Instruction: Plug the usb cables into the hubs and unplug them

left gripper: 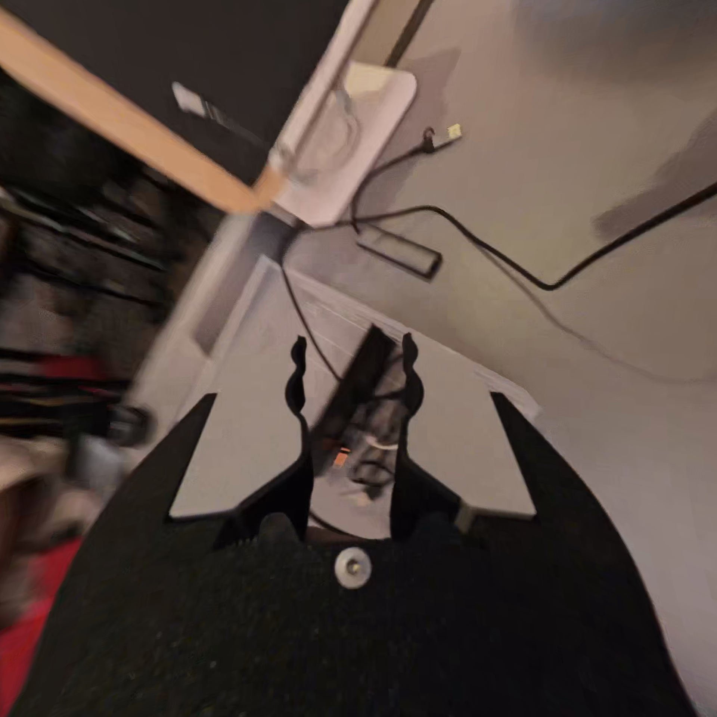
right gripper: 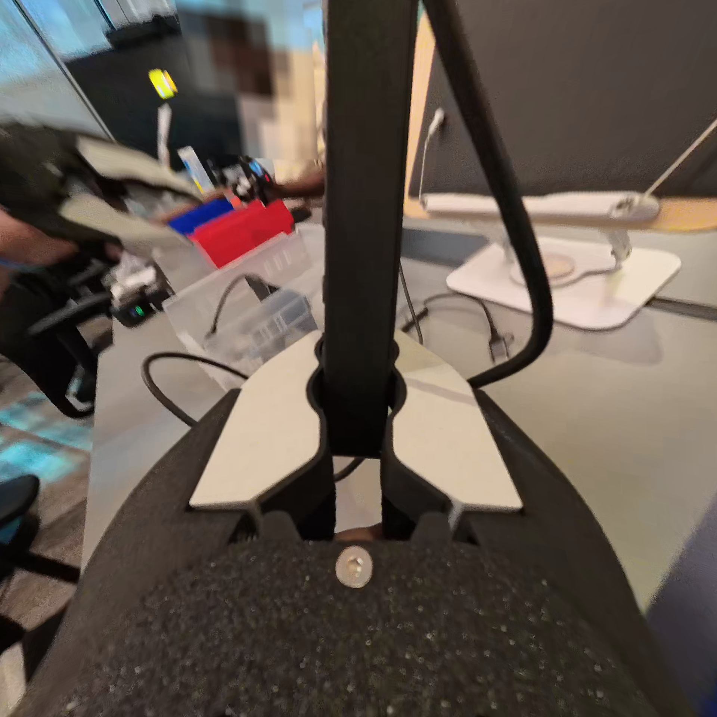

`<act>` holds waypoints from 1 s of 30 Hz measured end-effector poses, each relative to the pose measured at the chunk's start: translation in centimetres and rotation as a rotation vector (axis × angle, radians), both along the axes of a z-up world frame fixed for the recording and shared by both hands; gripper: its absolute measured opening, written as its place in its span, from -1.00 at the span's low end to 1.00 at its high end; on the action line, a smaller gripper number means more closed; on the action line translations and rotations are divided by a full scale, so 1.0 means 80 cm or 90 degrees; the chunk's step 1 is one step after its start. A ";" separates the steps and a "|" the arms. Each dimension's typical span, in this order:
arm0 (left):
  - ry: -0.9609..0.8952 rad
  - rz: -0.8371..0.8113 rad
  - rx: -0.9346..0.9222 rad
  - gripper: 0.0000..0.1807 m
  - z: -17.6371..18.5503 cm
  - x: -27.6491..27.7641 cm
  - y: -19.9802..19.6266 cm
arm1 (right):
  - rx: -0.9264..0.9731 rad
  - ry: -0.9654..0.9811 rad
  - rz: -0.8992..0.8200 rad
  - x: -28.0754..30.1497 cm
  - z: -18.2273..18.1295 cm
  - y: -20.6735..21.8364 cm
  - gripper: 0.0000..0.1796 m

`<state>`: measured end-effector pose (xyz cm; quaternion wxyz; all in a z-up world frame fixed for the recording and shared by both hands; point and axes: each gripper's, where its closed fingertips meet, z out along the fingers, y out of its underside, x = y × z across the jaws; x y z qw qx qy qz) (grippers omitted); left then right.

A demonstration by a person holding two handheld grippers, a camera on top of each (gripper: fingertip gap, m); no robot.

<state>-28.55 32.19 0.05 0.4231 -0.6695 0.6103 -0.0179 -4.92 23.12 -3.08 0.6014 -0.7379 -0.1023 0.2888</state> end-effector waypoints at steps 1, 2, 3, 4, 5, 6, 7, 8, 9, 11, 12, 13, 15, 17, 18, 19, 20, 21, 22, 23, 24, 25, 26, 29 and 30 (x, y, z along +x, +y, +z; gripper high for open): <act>-0.041 0.024 -0.075 -0.47 -0.015 -0.012 0.011 | 0.028 0.031 0.012 -0.001 0.013 0.009 -0.71; -0.080 0.039 -0.128 -0.48 -0.027 -0.019 0.022 | 0.065 0.057 0.028 -0.003 0.026 0.017 -0.70; -0.098 0.046 -0.162 -0.49 -0.040 -0.025 0.035 | 0.110 0.073 0.046 -0.006 0.037 0.025 -0.71; -0.090 0.058 -0.173 -0.52 -0.055 -0.032 0.053 | 0.152 0.082 0.061 -0.010 0.042 0.032 -0.71; -0.052 0.071 -0.168 -0.52 -0.073 -0.040 0.074 | 0.173 0.082 0.069 -0.014 0.040 0.042 -0.71; 0.004 0.082 -0.161 -0.53 -0.093 -0.048 0.095 | 0.169 0.081 0.069 -0.016 0.028 0.056 -0.71; 0.048 0.094 -0.161 -0.54 -0.110 -0.051 0.115 | 0.158 0.087 0.066 -0.017 0.015 0.070 -0.71; 0.072 0.103 -0.180 -0.54 -0.124 -0.048 0.131 | 0.151 0.098 0.070 -0.019 0.001 0.080 -0.71; 0.083 0.110 -0.209 -0.54 -0.135 -0.040 0.144 | 0.144 0.108 0.071 -0.021 -0.013 0.087 -0.70; 0.088 0.111 -0.274 -0.54 -0.149 -0.020 0.162 | 0.131 0.102 0.082 -0.029 -0.035 0.093 -0.71; 0.091 0.106 -0.299 -0.53 -0.153 -0.009 0.169 | 0.130 0.078 0.088 -0.034 -0.042 0.093 -0.71; 0.094 0.095 -0.320 -0.52 -0.158 0.001 0.174 | 0.136 0.051 0.093 -0.037 -0.045 0.091 -0.71; 0.111 0.087 -0.349 -0.55 -0.170 0.015 0.183 | 0.146 0.027 0.101 -0.042 -0.051 0.083 -0.70; 0.142 0.077 -0.370 -0.93 -0.186 0.021 0.186 | 0.143 0.024 0.100 -0.043 -0.052 0.081 -0.71; 0.149 0.080 -0.363 -0.94 -0.190 0.021 0.189 | 0.148 0.026 0.099 -0.043 -0.051 0.080 -0.71; 0.151 0.090 -0.338 -0.96 -0.187 0.020 0.195 | 0.149 0.024 0.092 -0.041 -0.052 0.082 -0.71; 0.135 0.099 -0.300 -0.96 -0.174 0.020 0.204 | 0.146 0.021 0.085 -0.039 -0.053 0.084 -0.71; 0.100 0.110 -0.267 -0.96 -0.153 0.022 0.211 | 0.144 0.021 0.083 -0.037 -0.054 0.086 -0.71; 0.054 0.117 -0.247 -0.96 -0.127 0.026 0.213 | 0.142 0.023 0.081 -0.036 -0.054 0.088 -0.70; 0.010 0.112 -0.226 -0.96 -0.097 0.031 0.209 | 0.143 0.023 0.074 -0.034 -0.054 0.091 -0.70; -0.023 0.095 -0.203 -0.97 -0.068 0.038 0.199 | 0.143 0.024 0.069 -0.032 -0.054 0.093 -0.71; -0.050 0.072 -0.181 -0.97 -0.038 0.046 0.184 | 0.144 0.026 0.065 -0.029 -0.053 0.095 -0.71; -0.079 0.048 -0.163 -0.97 -0.008 0.057 0.163 | 0.147 0.027 0.055 -0.026 -0.052 0.097 -0.71; -0.157 -0.055 -0.167 -0.97 0.057 0.097 0.060 | 0.155 0.029 0.032 -0.016 -0.048 0.100 -0.71; -0.159 -0.085 -0.174 -0.97 0.063 0.107 0.021 | 0.155 0.031 0.027 -0.013 -0.048 0.100 -0.71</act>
